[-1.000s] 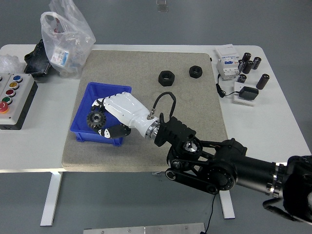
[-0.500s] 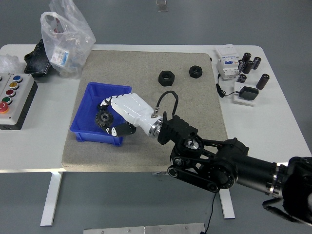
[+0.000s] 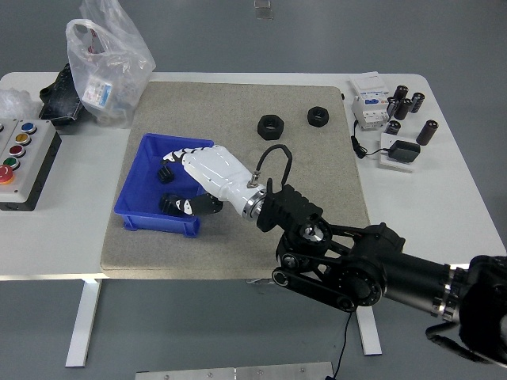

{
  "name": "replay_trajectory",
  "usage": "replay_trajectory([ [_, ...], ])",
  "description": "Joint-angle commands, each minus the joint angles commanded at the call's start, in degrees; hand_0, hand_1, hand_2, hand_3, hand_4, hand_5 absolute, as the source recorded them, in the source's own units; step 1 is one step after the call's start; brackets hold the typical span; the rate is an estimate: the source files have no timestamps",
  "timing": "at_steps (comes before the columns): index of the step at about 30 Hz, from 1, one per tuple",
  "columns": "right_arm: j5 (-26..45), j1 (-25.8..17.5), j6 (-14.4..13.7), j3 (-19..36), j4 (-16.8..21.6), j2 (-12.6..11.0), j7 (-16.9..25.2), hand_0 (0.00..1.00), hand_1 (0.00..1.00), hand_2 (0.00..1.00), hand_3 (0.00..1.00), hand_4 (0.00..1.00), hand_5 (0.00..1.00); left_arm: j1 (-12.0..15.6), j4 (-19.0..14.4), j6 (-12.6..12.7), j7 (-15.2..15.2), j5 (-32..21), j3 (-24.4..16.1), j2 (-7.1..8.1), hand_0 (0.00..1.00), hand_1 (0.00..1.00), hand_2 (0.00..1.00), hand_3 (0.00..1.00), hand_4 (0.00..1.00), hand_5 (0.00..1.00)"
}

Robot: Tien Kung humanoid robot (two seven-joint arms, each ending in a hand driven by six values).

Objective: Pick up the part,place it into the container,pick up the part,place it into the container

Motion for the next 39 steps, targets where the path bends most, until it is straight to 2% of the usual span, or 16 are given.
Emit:
replay_trajectory([
  [6,-0.5,-0.5,-0.2,1.2,0.2,0.0,-0.6,0.405,0.685,0.789,0.774,0.605,0.186,-0.1,0.0,0.0,-0.1,-0.2,0.3,0.08,0.661,0.545,0.562,0.707,0.622,0.237],
  [10,-1.5,-1.7,-0.7,5.7,1.3,-0.1,-0.4,0.405,0.685,0.789,0.780,0.639,0.218,0.0,0.0,0.0,-0.1,-0.2,0.3,0.07,0.661,0.545,0.562,0.708,0.622,0.236],
  [14,-1.6,-4.4,-1.6,11.9,2.6,-1.6,0.2,0.402,0.681,0.782,0.769,0.642,0.219,0.1,0.0,0.0,-0.1,0.0,0.0,-0.07,0.661,0.546,0.562,0.707,0.622,0.236],
  [25,1.7,-16.2,-3.5,30.7,4.7,-4.2,4.7,0.395,0.668,0.771,0.750,0.641,0.220,0.6,0.0,0.0,-0.5,1.8,-2.1,-1.02,0.661,0.545,0.562,0.706,0.621,0.234],
  [26,2.2,-17.5,-3.7,32.4,5.1,-4.6,5.5,0.408,0.657,0.737,0.720,0.639,0.228,0.6,0.0,0.0,-0.6,2.0,-2.3,-1.09,0.661,0.545,0.561,0.706,0.621,0.233],
  [32,-2.5,-25.7,-6.1,41.4,10.9,-6.5,5.1,0.411,0.642,0.721,0.722,0.637,0.232,0.6,0.0,-0.2,-1.3,3.3,-3.4,-1.53,0.661,0.545,0.561,0.706,0.621,0.233],
  [35,-2.2,-29.7,-6.9,44.9,13.8,-6.9,5.8,0.411,0.642,0.721,0.722,0.637,0.232,0.6,0.0,-0.3,-1.4,4.2,-4.2,-1.80,0.661,0.545,0.561,0.706,0.621,0.233],
  [39,-3.2,-34.5,-7.1,48.3,15.2,-7.5,6.6,0.410,0.633,0.713,0.717,0.635,0.236,0.5,0.0,-0.4,-1.8,4.6,-4.5,-1.79,0.661,0.546,0.561,0.705,0.621,0.233],
])
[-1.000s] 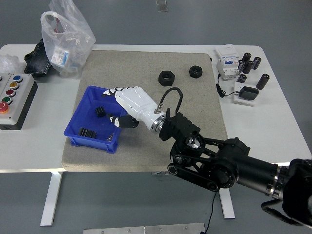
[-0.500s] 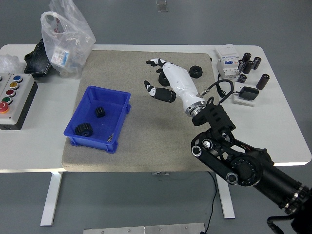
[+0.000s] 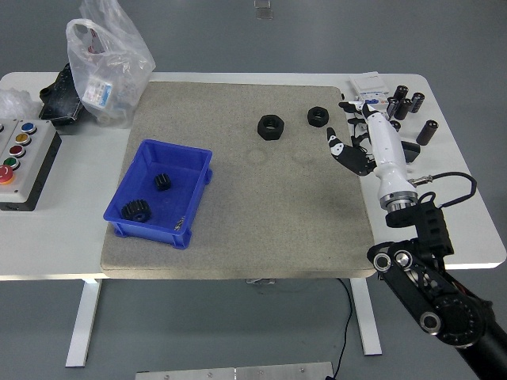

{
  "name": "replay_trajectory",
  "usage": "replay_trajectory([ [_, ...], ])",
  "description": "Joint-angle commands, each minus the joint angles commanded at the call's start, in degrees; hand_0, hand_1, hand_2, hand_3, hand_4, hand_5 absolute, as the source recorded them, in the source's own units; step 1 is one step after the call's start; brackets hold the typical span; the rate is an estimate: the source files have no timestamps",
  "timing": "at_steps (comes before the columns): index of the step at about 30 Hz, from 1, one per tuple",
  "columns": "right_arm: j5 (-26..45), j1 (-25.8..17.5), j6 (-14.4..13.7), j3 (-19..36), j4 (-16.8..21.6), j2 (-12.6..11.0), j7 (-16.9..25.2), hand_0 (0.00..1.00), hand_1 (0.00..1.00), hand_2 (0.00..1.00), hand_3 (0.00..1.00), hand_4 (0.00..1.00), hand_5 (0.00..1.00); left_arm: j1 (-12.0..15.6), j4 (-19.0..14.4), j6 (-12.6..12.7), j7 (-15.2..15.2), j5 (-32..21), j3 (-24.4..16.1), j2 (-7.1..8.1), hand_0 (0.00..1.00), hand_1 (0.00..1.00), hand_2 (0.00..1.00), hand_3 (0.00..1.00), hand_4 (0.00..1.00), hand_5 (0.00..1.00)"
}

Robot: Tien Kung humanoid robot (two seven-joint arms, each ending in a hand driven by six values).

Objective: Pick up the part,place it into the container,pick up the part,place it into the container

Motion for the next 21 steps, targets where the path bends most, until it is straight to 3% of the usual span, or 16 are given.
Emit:
replay_trajectory([
  [6,-4.1,-3.6,0.8,3.0,0.4,-0.7,-0.1,0.413,0.629,0.710,0.712,0.629,0.238,-0.7,0.0,-0.3,-3.0,-4.4,4.6,1.03,0.661,0.546,0.561,0.705,0.621,0.233],
  [14,0.2,-4.6,0.7,5.9,-0.1,-0.6,2.6,0.411,0.628,0.706,0.706,0.629,0.235,-1.1,0.0,-0.6,-4.5,-9.8,13.4,1.86,0.661,0.546,0.561,0.705,0.621,0.232],
  [21,3.7,-5.5,0.4,7.8,-0.1,-0.3,5.5,0.411,0.630,0.707,0.701,0.627,0.223,-0.9,0.0,-0.6,-4.0,-9.7,14.3,2.89,0.661,0.546,0.561,0.705,0.620,0.232],
])
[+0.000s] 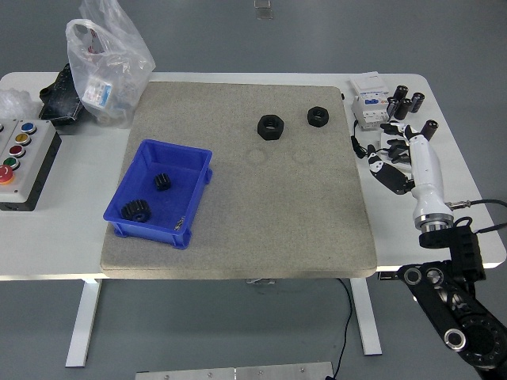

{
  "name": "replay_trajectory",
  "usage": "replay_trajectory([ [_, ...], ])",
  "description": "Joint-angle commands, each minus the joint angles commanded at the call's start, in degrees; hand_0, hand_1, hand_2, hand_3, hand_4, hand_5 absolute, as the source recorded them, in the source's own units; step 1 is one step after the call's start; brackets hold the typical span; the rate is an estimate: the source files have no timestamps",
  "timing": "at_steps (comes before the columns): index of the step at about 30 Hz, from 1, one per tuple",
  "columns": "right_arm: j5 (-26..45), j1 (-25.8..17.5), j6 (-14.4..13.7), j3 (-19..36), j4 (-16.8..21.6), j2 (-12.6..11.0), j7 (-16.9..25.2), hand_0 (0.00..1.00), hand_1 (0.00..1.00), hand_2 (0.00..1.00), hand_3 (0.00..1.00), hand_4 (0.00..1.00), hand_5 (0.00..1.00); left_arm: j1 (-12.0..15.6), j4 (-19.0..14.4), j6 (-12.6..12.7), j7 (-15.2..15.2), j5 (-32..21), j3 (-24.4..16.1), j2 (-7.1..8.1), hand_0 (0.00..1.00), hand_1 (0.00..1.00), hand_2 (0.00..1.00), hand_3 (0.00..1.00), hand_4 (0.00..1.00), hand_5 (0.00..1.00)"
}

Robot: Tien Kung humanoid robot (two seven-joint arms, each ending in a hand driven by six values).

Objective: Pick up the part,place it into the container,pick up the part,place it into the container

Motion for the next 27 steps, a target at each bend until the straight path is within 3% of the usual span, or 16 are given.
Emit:
replay_trajectory([
  [7,3.6,-1.2,0.0,1.8,-0.6,0.7,1.8,0.411,0.625,0.706,0.699,0.618,0.218,0.5,0.0,0.0,0.5,1.1,-1.4,1.00,0.660,0.547,0.560,0.704,0.620,0.231],
  [8,4.0,-1.4,0.2,2.2,-0.7,0.8,2.2,0.411,0.623,0.705,0.702,0.672,0.305,0.6,0.0,0.0,0.5,1.3,-1.7,1.08,0.660,0.547,0.560,0.703,0.620,0.231],
  [13,5.6,-2.2,1.9,3.9,-0.8,0.9,4.7,0.411,0.623,0.705,0.702,0.672,0.305,1.0,0.0,0.0,0.8,2.5,-3.1,1.03,0.660,0.547,0.560,0.703,0.620,0.231],
  [14,6.0,-2.4,2.2,4.2,-0.8,0.9,5.3,0.425,0.643,0.706,0.731,0.803,0.458,1.1,0.0,0.0,0.9,2.7,-3.4,1.00,0.659,0.547,0.560,0.703,0.620,0.231],
  [21,7.9,-4.3,3.4,5.3,-2.1,1.7,7.3,0.437,0.651,0.707,0.734,0.835,0.500,2.4,0.0,0.1,0.8,1.4,-3.0,1.45,0.659,0.547,0.561,0.702,0.619,0.228],
  [27,6.9,-4.1,3.7,6.9,-2.3,2.5,7.6,0.446,0.654,0.708,0.730,0.841,0.515,4.2,0.0,0.2,1.5,2.4,-5.0,1.35,0.659,0.547,0.561,0.701,0.619,0.228],
])
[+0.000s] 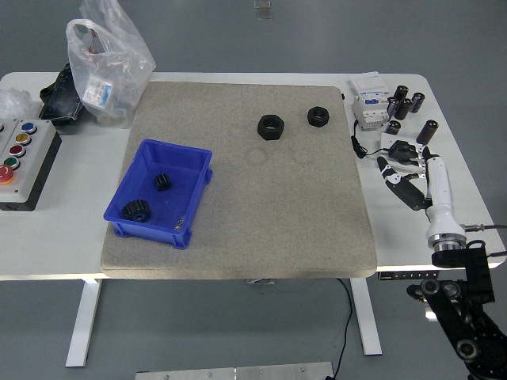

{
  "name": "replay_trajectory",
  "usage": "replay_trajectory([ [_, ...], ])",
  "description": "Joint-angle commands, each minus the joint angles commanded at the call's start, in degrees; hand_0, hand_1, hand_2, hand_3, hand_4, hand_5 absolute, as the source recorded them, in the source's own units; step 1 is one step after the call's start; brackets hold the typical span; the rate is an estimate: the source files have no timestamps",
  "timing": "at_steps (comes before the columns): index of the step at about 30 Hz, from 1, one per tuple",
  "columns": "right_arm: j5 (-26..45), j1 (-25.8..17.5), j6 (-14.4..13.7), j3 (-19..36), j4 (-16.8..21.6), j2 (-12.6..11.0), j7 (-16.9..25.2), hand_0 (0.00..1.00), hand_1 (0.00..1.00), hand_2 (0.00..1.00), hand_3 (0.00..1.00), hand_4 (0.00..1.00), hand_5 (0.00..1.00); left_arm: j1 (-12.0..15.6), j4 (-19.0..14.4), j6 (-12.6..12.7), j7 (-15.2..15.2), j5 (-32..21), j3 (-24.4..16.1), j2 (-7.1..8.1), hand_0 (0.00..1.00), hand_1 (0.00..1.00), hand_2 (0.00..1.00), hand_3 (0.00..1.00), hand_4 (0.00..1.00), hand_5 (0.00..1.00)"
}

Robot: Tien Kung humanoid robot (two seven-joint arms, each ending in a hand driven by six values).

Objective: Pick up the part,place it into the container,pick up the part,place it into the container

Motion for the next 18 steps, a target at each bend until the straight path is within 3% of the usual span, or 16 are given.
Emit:
replay_trajectory([
  [8,-0.1,1.0,0.2,1.4,0.6,-0.8,0.1,0.446,0.656,0.713,0.730,0.843,0.517,-0.6,0.0,0.1,-0.3,-0.4,-1.5,0.37,0.659,0.547,0.561,0.700,0.619,0.228],
  [18,0.7,1.1,0.4,2.0,-0.1,-0.4,0.4,0.450,0.657,0.713,0.729,0.841,0.524,-2.2,0.0,0.4,0.1,-4.6,2.9,0.28,0.658,0.547,0.561,0.700,0.619,0.228],
])
